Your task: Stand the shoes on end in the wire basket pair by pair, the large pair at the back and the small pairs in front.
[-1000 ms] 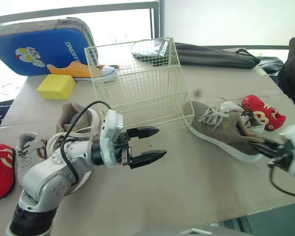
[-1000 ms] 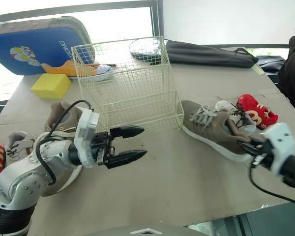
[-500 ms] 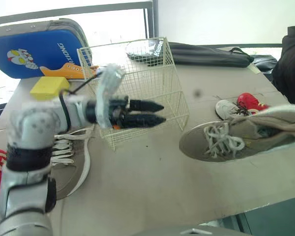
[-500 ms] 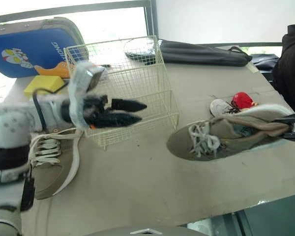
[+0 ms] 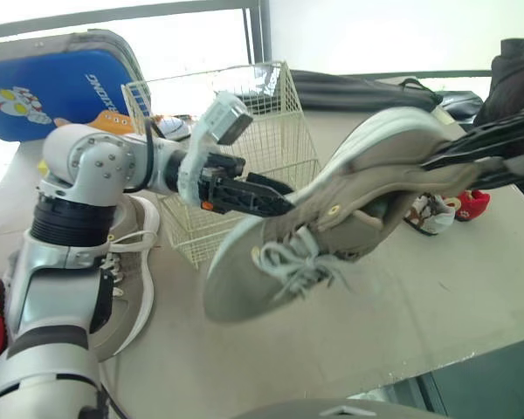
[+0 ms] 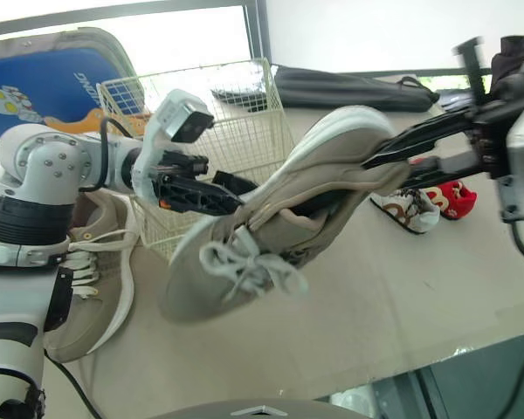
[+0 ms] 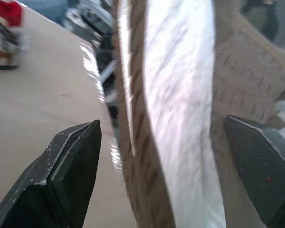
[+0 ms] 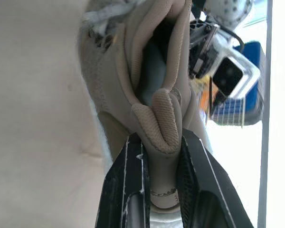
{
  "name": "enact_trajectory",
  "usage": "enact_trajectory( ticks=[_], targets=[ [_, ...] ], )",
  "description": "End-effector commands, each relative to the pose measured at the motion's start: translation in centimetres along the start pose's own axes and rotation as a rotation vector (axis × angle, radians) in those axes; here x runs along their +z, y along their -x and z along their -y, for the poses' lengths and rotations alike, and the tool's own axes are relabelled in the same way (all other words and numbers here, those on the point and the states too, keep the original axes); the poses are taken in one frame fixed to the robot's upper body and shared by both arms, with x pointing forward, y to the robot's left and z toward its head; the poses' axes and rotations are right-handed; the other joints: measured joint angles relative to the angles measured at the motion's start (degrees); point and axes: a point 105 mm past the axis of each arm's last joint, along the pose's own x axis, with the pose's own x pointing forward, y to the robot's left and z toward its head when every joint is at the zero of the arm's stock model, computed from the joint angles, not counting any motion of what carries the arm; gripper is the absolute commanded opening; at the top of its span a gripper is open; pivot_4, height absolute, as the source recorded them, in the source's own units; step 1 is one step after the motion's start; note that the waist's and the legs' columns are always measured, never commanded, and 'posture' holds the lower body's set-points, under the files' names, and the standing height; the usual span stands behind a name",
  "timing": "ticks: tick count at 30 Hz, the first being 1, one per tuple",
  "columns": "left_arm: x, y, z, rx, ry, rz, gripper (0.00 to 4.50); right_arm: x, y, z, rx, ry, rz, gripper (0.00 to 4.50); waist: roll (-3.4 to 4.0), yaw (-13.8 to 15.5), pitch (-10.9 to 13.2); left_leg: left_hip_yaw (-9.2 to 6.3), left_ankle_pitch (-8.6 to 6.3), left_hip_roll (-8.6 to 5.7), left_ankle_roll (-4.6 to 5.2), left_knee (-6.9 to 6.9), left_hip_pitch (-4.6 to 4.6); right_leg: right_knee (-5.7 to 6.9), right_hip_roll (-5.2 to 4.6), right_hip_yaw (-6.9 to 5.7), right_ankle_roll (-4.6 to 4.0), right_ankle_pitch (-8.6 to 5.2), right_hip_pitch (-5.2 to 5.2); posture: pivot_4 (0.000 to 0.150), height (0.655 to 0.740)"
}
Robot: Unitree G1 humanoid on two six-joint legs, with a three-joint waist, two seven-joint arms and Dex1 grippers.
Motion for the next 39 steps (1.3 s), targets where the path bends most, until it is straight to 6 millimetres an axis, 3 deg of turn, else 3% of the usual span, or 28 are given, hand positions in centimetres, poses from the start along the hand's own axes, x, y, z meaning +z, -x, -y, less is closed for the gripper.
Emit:
enact_trajectory(
  ticks=[1,2,4,8,10,14,15,16,18,20,22,25,29,33,39],
  targets=[
    [-0.6,-1.3,0.4,-0.033,-0.066,-0.055,4.50,-0.2,-0.1,1.8,-0.026,0.046,0.013,0.01,-0.06,0.12,-0.04,-0.07,0.01,-0.03,-0.01,0.00,-0.03,0.05,0.02,-0.01,-0.01,0.02,-0.07,0.150,0.7400],
    [-0.9,-1.4,0.6,-0.049,-0.067,-0.070,4.50,-0.3,-0.3,2.0,-0.022,0.056,0.018,0.01,-0.07,0.18,-0.05,-0.09,0.02,-0.03,-0.02,0.01,-0.03,0.09,0.02,-0.02,-0.03,0.03,-0.09,0.150,0.7400],
    [-1.2,-1.5,0.8,-0.070,-0.053,-0.083,3.96,-0.7,-0.6,2.6,-0.031,0.072,0.024,0.01,-0.11,0.01,-0.07,-0.17,0.05,-0.03,-0.06,0.01,-0.07,0.09,0.03,-0.07,-0.05,0.05,-0.15,0.150,0.7400],
    [-1.3,-1.4,0.9,-0.068,-0.050,-0.072,2.35,-1.2,-0.9,3.1,-0.048,0.055,0.029,0.01,-0.10,0.16,-0.09,-0.27,0.08,-0.03,-0.12,0.01,-0.08,0.09,0.05,-0.12,-0.08,0.06,-0.14,0.150,0.7400],
    [-1.1,-1.2,0.7,-0.046,-0.054,-0.043,1.92,-1.7,-1.1,3.3,-0.067,-0.013,0.019,0.01,-0.11,0.23,-0.11,-0.27,0.10,-0.04,-0.15,0.03,-0.08,0.12,0.05,-0.11,-0.09,0.07,-0.13,0.150,0.7400],
    [-0.4,0.6,0.9,0.022,-0.082,0.085,1.73,-2.9,-0.9,2.4,-0.116,-0.173,0.019,1.90,-0.16,0.18,-0.18,-0.30,0.13,-0.04,-0.19,0.04,-0.07,0.18,0.07,-0.10,-0.12,0.09,-0.14,0.150,0.7400],
    [-0.4,1.1,1.1,0.044,-0.110,0.117,1.73,-3.4,-0.5,2.4,-0.173,-0.247,0.018,2.64,-0.20,0.16,-0.20,-0.34,0.13,-0.02,-0.19,0.02,-0.06,0.18,0.08,-0.11,-0.13,0.09,-0.14,0.150,0.7400],
    [-0.5,1.3,1.2,0.059,-0.129,0.137,1.73,-3.7,-0.2,2.4,-0.214,-0.299,0.016,2.90,-0.20,0.15,-0.20,-0.35,0.13,-0.02,-0.19,0.03,-0.07,0.18,0.09,-0.12,-0.13,0.09,-0.14,0.150,0.7400],
    [0.5,2.8,1.3,0.135,-0.239,0.288,1.69,-5.6,0.3,0.6,-0.310,-0.609,0.055,3.79,-0.20,0.42,-0.22,-0.36,0.13,-0.02,-0.20,0.00,-0.08,0.15,0.00,-0.08,-0.16,0.11,-0.15,0.150,0.7400],
    [1.3,4.2,1.5,0.222,-0.332,0.412,1.67,-6.6,-0.3,-1.5,-0.366,-0.885,0.151,3.82,-0.22,0.89,-0.29,-0.45,0.13,0.03,-0.20,-0.02,-0.10,0.09,-0.18,-0.02,-0.29,0.18,-0.14,0.150,0.7400],
    [2.4,5.4,1.8,0.281,-0.407,0.517,1.66,-7.2,-2.5,-2.5,-0.436,-1.073,0.278,3.82,0.06,1.32,-0.44,-0.33,0.18,-0.01,-0.26,0.00,-0.15,0.06,-0.18,0.03,-0.38,0.25,-0.22,0.150,0.7400],
    [3.1,5.9,2.1,0.328,-0.466,0.587,1.65,-6.8,-4.8,-2.5,-0.485,-1.206,0.425,3.82,-0.16,1.26,-0.62,-0.47,0.20,0.15,-0.33,-0.03,-0.10,0.07,-0.06,0.02,-0.44,0.29,-0.19,0.150,0.7400],
    [3.2,5.2,1.9,0.346,-0.506,0.589,1.65,-5.4,-6.9,-1.8,-0.408,-1.328,0.632,3.82,0.14,1.39,-0.48,-0.33,0.21,-0.01,-0.30,-0.01,-0.11,0.12,-0.09,0.16,-0.48,0.33,-0.28,0.150,0.7400],
    [2.7,4.5,1.6,0.345,-0.522,0.550,1.65,-5.0,-7.5,-0.4,-0.370,-1.406,0.789,3.82,0.06,1.29,-0.52,-0.48,0.21,-0.02,-0.30,-0.01,-0.14,0.11,0.02,-0.09,-0.50,0.34,-0.28,0.150,0.7400],
    [2.1,3.4,1.4,0.310,-0.529,0.515,1.65,-4.3,-8.9,0.7,-0.249,-1.461,0.885,3.82,0.09,1.15,-0.51,-0.39,0.22,0.00,-0.29,0.00,-0.13,0.11,0.19,-0.09,-0.51,0.34,-0.28,0.150,0.7400]
  ],
)
